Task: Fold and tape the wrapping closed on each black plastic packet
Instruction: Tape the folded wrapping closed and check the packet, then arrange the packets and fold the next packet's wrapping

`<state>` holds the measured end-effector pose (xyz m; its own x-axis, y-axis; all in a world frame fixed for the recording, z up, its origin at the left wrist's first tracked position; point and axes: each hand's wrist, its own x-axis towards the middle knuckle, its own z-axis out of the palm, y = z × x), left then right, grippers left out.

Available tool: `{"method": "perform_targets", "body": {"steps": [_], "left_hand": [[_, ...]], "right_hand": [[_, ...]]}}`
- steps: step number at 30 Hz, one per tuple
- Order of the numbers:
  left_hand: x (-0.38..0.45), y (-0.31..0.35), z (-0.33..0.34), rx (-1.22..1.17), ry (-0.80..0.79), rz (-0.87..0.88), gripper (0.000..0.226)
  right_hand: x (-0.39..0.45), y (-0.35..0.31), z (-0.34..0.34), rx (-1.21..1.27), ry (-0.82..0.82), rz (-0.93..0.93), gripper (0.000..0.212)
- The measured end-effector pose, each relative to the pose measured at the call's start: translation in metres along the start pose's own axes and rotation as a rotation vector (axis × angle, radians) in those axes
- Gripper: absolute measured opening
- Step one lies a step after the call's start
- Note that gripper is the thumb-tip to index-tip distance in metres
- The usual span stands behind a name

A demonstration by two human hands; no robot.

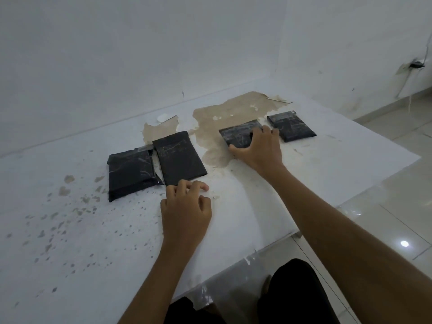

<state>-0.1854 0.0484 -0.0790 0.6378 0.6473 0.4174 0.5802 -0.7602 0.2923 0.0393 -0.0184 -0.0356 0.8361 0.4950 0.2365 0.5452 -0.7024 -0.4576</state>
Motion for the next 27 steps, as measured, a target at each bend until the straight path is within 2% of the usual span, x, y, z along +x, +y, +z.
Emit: {"method": "perform_targets", "body": {"steps": [5,10,12,15,18,20,23,27], "left_hand": [[0.001,-0.003,0.004,0.003,0.011,0.004,0.021],[0.002,-0.002,0.004,-0.033,0.003,-0.016,0.026],[0.002,-0.002,0.003,-0.044,0.001,-0.014,0.024],[0.002,-0.003,0.001,-0.068,-0.022,-0.019,0.020],[0.003,-0.004,-0.002,-0.149,-0.040,-0.046,0.017],[0.006,-0.003,-0.009,-0.255,0.020,-0.072,0.014],[0.028,-0.001,-0.017,-0.249,0.132,-0.098,0.020],[0.067,0.008,-0.013,-0.026,-0.163,-0.317,0.060]], "right_hand": [[0.030,-0.017,0.029,-0.037,-0.023,0.020,0.076],[0.033,-0.017,0.040,-0.123,-0.096,0.026,0.093],[0.027,-0.017,0.034,-0.136,-0.092,0.016,0.094],[-0.002,-0.014,0.025,-0.087,-0.021,-0.091,0.080],[-0.047,-0.010,0.021,-0.082,-0.063,-0.173,0.063],[-0.075,-0.005,0.020,-0.074,-0.093,-0.203,0.053],[-0.095,0.000,0.020,-0.086,-0.186,-0.221,0.058],[-0.097,-0.003,0.019,-0.071,-0.194,-0.197,0.060]]}}
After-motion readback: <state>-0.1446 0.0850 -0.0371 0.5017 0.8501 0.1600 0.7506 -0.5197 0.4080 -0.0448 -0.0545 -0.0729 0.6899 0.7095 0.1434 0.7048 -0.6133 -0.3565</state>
